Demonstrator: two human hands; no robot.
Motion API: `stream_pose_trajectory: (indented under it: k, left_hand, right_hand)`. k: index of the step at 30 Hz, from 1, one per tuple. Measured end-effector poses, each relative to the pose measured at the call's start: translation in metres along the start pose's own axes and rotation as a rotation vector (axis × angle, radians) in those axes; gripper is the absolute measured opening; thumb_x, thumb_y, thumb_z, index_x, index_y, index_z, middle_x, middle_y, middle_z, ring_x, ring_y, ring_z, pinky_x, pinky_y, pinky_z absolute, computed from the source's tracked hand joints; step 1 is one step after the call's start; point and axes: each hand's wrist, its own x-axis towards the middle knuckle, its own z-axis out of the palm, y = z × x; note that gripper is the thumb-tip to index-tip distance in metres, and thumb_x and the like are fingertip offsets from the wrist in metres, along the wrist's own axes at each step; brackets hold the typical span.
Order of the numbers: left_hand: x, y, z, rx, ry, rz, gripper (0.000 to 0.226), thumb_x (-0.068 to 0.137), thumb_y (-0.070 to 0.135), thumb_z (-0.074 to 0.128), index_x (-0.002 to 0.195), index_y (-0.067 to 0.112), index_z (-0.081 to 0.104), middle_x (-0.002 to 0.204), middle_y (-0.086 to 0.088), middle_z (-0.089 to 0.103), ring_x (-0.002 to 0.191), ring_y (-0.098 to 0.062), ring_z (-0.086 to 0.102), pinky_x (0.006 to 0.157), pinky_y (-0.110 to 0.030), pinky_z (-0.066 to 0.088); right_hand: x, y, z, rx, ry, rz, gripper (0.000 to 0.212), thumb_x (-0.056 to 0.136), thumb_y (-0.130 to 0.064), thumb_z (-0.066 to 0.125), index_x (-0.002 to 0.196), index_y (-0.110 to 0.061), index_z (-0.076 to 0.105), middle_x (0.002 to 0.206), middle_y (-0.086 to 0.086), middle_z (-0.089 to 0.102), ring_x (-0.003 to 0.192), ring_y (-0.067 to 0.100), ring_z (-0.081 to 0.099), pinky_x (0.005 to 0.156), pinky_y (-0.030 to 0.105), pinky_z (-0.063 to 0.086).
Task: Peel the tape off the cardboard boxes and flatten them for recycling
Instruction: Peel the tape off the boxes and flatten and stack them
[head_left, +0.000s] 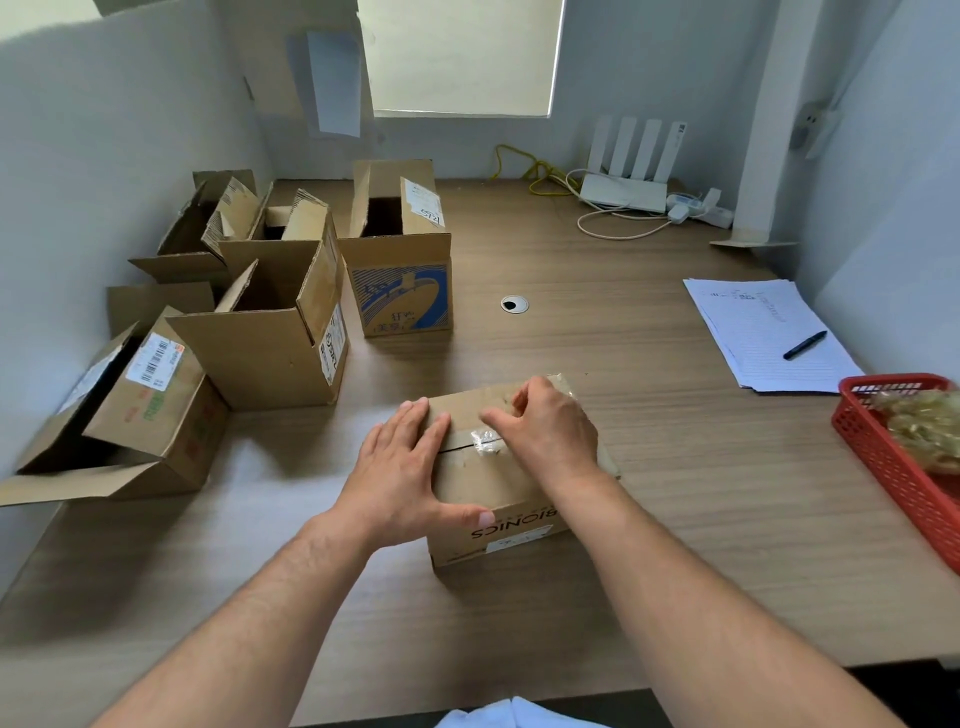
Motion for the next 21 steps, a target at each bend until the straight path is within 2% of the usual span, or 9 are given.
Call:
stream_pose_trajectory:
  k: [3, 6, 8, 10, 12, 15, 17, 19, 21]
  left_hand:
    - [0.000, 0.001, 0.000, 0.007, 0.005, -0.001, 0.154, 0.027, 0.107, 0.008, 0.156, 0.022, 0.001, 0.162, -0.001, -0.013, 0.147, -0.015, -0.018, 0.119, -0.037, -0.007]
    - [0.000, 0.002, 0.000, 0.016, 0.006, -0.002, 0.155, 0.026, 0.107, 0.006, 0.156, 0.021, 0.002, 0.162, -0.002, -0.011, 0.147, -0.016, -0.016, 0.118, -0.036, -0.006]
    - [-0.002, 0.003, -0.001, 0.019, 0.009, -0.001, 0.153, 0.028, 0.106, 0.007, 0.156, 0.021, 0.002, 0.162, -0.001, -0.011, 0.147, -0.015, -0.016, 0.118, -0.036, -0.006]
    - [-0.003, 0.002, -0.001, 0.021, 0.008, -0.001, 0.152, 0.030, 0.106, 0.008, 0.156, 0.021, 0.003, 0.162, -0.001, -0.010, 0.147, -0.015, -0.016, 0.118, -0.036, -0.007]
    - [-0.002, 0.001, -0.001, 0.026, 0.008, 0.001, 0.150, 0.031, 0.106, 0.009, 0.156, 0.021, 0.002, 0.162, -0.001, -0.010, 0.147, -0.015, -0.016, 0.118, -0.036, -0.007]
    - [-0.003, 0.002, -0.001, 0.020, 0.008, -0.004, 0.147, 0.034, 0.105, 0.013, 0.155, 0.022, 0.002, 0.162, -0.001, -0.011, 0.147, -0.015, -0.016, 0.118, -0.037, -0.007]
    - [-0.003, 0.003, -0.001, 0.022, -0.006, -0.011, 0.144, 0.037, 0.103, 0.017, 0.155, 0.023, 0.000, 0.162, 0.000, -0.012, 0.147, -0.014, -0.017, 0.118, -0.036, -0.008]
    - [-0.003, 0.003, -0.002, 0.027, -0.011, -0.013, 0.143, 0.038, 0.103, 0.018, 0.155, 0.023, 0.000, 0.162, 0.001, -0.013, 0.147, -0.014, -0.018, 0.118, -0.036, -0.008]
    - [-0.003, 0.003, -0.002, 0.030, -0.009, -0.013, 0.143, 0.038, 0.103, 0.018, 0.155, 0.024, 0.000, 0.162, 0.001, -0.013, 0.147, -0.014, -0.018, 0.117, -0.036, -0.008]
  right_hand:
    - [-0.009, -0.004, 0.007, -0.184, -0.028, -0.205, 0.048, 0.082, -0.053, 0.061, 0.113, -0.017, 0.055, 0.116, 0.003, 0.059, 0.112, 0.024, 0.052, 0.087, 0.032, 0.040]
    - [-0.016, -0.001, 0.022, -0.297, 0.074, -0.381, 0.033, 0.086, -0.033, 0.060, 0.112, -0.013, 0.055, 0.114, 0.007, 0.056, 0.110, 0.026, 0.049, 0.090, 0.034, 0.038]
    - [-0.017, 0.000, 0.028, -0.295, 0.127, -0.424, 0.019, 0.078, -0.016, 0.068, 0.094, -0.009, 0.060, 0.093, 0.009, 0.062, 0.089, 0.028, 0.059, 0.073, 0.033, 0.046]
    - [-0.019, 0.000, 0.030, -0.269, 0.158, -0.477, 0.025, 0.059, -0.006, 0.078, 0.074, -0.010, 0.058, 0.068, 0.006, 0.060, 0.061, 0.025, 0.060, 0.049, 0.027, 0.045]
    - [-0.018, 0.003, 0.029, -0.267, 0.155, -0.508, 0.027, 0.057, -0.001, 0.078, 0.071, -0.010, 0.057, 0.061, 0.005, 0.059, 0.052, 0.024, 0.059, 0.044, 0.025, 0.041]
    - [-0.014, 0.005, 0.019, -0.155, 0.122, -0.388, 0.014, 0.087, -0.005, 0.057, 0.100, -0.007, 0.055, 0.088, 0.011, 0.065, 0.080, 0.030, 0.064, 0.065, 0.031, 0.044]
    - [-0.007, 0.006, 0.010, 0.022, 0.067, -0.219, 0.024, 0.093, -0.011, 0.051, 0.116, -0.010, 0.044, 0.097, 0.010, 0.065, 0.091, 0.028, 0.062, 0.074, 0.031, 0.042]
    - [-0.002, 0.008, 0.006, 0.145, 0.052, -0.106, 0.026, 0.091, -0.010, 0.055, 0.115, -0.012, 0.044, 0.096, 0.009, 0.066, 0.091, 0.027, 0.062, 0.073, 0.029, 0.042]
    - [-0.001, 0.010, 0.007, 0.154, 0.061, -0.091, 0.013, 0.090, -0.010, 0.055, 0.103, -0.013, 0.055, 0.096, 0.007, 0.066, 0.092, 0.025, 0.061, 0.072, 0.026, 0.041]
